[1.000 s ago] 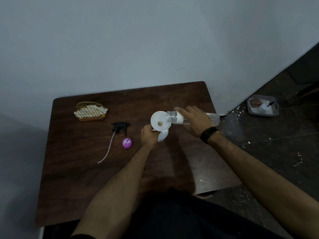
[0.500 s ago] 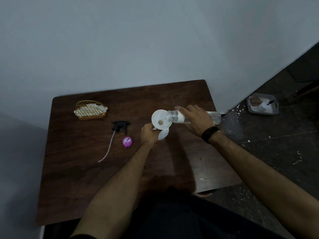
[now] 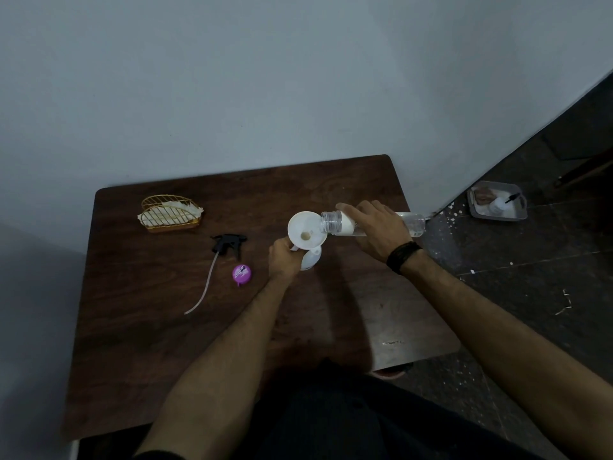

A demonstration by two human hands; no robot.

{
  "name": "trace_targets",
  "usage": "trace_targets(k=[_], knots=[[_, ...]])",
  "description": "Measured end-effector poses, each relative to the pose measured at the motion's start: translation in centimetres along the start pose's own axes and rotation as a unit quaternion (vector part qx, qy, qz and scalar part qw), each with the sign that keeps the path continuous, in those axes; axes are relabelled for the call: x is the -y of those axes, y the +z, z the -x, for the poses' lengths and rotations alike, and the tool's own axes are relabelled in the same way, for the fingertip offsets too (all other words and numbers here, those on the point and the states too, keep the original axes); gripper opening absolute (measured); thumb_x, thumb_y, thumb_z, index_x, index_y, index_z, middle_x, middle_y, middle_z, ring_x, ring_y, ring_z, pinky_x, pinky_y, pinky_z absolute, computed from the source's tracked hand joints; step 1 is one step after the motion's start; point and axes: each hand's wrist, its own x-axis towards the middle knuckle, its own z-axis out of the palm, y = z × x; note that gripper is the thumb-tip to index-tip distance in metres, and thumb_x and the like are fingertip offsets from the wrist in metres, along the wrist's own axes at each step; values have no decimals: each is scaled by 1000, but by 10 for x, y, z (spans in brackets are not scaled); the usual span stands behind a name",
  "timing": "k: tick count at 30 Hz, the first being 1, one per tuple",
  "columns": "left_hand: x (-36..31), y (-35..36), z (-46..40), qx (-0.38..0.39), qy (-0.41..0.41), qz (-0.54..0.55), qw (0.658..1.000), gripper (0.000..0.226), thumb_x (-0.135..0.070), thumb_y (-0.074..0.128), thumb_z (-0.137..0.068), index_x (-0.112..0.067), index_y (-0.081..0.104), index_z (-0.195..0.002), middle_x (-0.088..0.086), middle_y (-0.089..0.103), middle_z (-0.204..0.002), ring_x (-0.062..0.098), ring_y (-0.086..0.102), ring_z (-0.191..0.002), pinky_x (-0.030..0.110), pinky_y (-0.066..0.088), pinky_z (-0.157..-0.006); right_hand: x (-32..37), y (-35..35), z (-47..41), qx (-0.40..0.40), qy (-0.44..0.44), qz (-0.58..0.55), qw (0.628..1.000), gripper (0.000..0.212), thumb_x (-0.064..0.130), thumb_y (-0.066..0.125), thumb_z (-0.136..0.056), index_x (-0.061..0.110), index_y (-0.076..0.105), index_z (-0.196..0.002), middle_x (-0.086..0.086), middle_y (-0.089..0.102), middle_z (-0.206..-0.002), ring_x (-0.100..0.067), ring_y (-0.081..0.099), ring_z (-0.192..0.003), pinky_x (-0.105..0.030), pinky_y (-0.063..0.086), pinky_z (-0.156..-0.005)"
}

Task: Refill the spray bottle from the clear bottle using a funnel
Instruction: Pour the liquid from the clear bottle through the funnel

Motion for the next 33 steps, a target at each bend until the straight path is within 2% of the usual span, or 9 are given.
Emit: trace_targets(k=[3,5,9,14,19,33], knots=[[-1,1,0,0,-8,-7,1000,53,-44,63,-62,1,75,-86,15,76,-88,20,69,-90,42,57,-75,0,-1,1,-6,-1,7,1000,72,14,76,-75,27,44,-138,-6,58,-104,-26,56,-95,-42,48,-85],[-3,1,0,3,-15,-9,1000,45,-38,68,-64,0,75,-86,16,76,-89,18,67,-90,39,55,-75,1,-2,1,-7,-1,10,1000,71,15,76,-75,26,45,-138,-6,58,-104,-26,55,-95,-43,48,-85],[2,1,-1,5,-18,-16,1000,31,-24,77,-72,0,75,-92,17,76,-94,27,70,-95,39,55,-77,1,-3,0,-9,1,14,1000,70,17,76,-76,26,45,-139,-6,58,-104,-26,55,-95,-43,48,-86],[3,3,-2,-5,-17,-12,1000,36,-29,72,-71,0,76,-93,17,76,-95,26,70,-95,38,54,-77,1,-3,1,-5,5,11,1000,71,15,75,-76,27,45,-139,-6,58,-106,-26,55,-97,-44,48,-88],[5,6,-5,-10,-17,-23,1000,20,-9,76,-81,2,75,-98,19,75,-100,31,69,-102,36,52,-80,3,-5,1,-2,5,8,1000,70,13,74,-77,26,44,-140,-7,58,-106,-27,55,-98,-44,48,-88],[5,7,-5,-20,-9,-26,999,19,-9,77,-81,2,75,-96,20,75,-99,33,69,-100,41,55,-80,3,-8,0,-16,-3,25,1000,69,13,76,-75,24,47,-137,-9,59,-104,-28,57,-95,-44,49,-85]])
